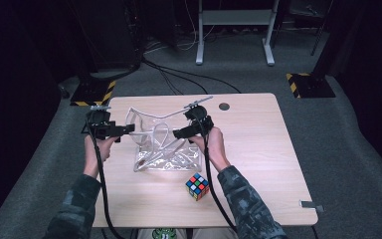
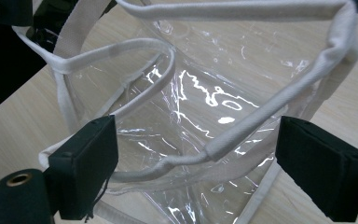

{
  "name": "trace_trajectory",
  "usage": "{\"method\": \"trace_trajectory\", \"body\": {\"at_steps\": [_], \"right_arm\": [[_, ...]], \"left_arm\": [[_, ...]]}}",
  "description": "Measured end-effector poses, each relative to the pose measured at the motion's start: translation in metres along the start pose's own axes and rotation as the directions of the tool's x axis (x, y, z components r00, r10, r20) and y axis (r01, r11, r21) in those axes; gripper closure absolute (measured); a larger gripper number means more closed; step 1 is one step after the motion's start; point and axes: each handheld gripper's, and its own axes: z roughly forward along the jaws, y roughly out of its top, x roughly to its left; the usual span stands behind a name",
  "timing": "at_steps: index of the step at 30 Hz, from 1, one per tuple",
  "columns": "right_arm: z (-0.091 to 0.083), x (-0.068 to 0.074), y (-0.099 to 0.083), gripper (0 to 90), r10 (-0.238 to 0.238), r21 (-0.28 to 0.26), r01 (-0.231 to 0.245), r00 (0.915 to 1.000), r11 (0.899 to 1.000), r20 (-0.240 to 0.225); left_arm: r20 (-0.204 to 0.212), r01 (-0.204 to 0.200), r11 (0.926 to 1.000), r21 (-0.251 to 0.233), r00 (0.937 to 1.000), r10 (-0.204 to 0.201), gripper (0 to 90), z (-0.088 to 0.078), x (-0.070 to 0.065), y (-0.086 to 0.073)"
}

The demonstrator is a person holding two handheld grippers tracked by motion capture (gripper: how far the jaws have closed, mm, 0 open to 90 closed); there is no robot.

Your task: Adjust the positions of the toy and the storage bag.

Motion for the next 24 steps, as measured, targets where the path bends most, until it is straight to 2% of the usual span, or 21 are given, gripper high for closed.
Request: {"method": "trace_trajectory", "body": {"at_steps": [6, 12, 13, 15, 17, 18, 20, 21, 22, 24], "right_arm": [[0.008, 0.001, -0.003, 13.9, 0.001, 0.025, -0.001, 1.0000, 1.000, 0.004], [0.010, 0.000, -0.007, 18.3, 0.007, 0.031, -0.007, 0.9999, 0.999, 0.015], [0.011, -0.002, -0.008, 22.3, 0.004, 0.032, -0.004, 0.9999, 0.999, 0.014], [0.011, -0.003, -0.008, 24.3, 0.004, 0.034, -0.004, 0.9998, 0.999, 0.017], [0.012, -0.004, -0.010, 28.5, 0.013, 0.038, -0.013, 0.9998, 0.999, 0.017], [0.012, -0.004, -0.010, 28.5, 0.013, 0.038, -0.013, 0.9998, 0.999, 0.017], [0.012, -0.005, -0.012, 32.4, 0.022, 0.037, -0.023, 0.9997, 0.999, 0.010], [0.012, -0.005, -0.013, 36.9, 0.021, 0.034, -0.021, 0.9997, 0.999, 0.016], [0.013, -0.006, -0.013, 39.7, 0.016, 0.033, -0.017, 0.9994, 0.999, 0.029], [0.015, -0.007, -0.015, 45.5, 0.017, 0.039, -0.018, 0.9993, 0.999, 0.033]], "left_arm": [[-0.008, -0.006, 0.9997, 0.025, 0.9999, 0.006, 15.2, 0.012, -0.005, -0.004], [-0.018, -0.015, 0.9995, 0.028, 0.9997, 0.015, 25.1, 0.018, -0.006, -0.010], [-0.020, -0.017, 0.9994, 0.031, 0.9996, 0.018, 31.0, 0.019, -0.007, -0.011], [-0.019, -0.028, 0.9986, 0.046, 0.9994, 0.029, 34.4, 0.022, -0.008, -0.013], [-0.015, -0.016, 0.9986, 0.051, 0.9998, 0.016, 44.6, 0.023, -0.008, -0.014], [-0.013, -0.018, 0.9984, 0.055, 0.9997, 0.019, 44.6, 0.023, -0.008, -0.015], [-0.030, -0.035, 0.9972, 0.066, 0.9989, 0.037, 54.2, 0.021, -0.010, -0.015], [-0.044, -0.040, 0.9968, 0.069, 0.9981, 0.043, 54.2, 0.021, -0.011, -0.015], [-0.058, -0.050, 0.9957, 0.078, 0.9968, 0.055, 59.6, 0.022, -0.011, -0.016], [-0.069, -0.046, 0.9946, 0.094, 0.9962, 0.052, 65.9, 0.025, -0.011, -0.019]]}}
